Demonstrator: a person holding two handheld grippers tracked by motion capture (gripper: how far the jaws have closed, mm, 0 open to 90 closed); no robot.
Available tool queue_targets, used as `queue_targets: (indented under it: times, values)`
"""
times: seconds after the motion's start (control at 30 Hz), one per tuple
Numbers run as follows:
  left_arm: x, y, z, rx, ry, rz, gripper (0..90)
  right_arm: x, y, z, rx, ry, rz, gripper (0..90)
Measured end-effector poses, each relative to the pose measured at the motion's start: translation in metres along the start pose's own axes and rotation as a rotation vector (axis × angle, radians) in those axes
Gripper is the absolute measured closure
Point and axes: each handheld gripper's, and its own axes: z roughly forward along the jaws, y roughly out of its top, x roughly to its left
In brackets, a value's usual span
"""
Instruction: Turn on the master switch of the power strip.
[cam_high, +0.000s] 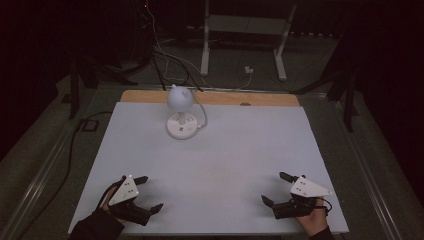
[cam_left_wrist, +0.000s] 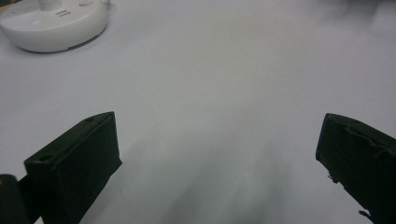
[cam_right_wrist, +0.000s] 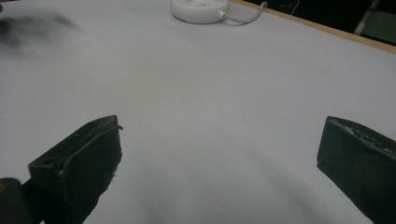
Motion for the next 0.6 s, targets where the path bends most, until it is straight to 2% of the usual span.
queue_targets:
  times: [0.23, 0.6]
  values:
    - [0.0000, 0.0001, 0.0001, 0.002, -0.005, -0.004, 0.2, 0.0010, 0.0004, 0.0001, 0.011, -0.016, -0.019, 0.0]
    - [-0.0017, 0.0029, 0.0016, 0.014, -0.027, 0.001, 0.2, -0.0002, 0.0022, -0.0011, 0.013, -0.019, -0.017, 0.0]
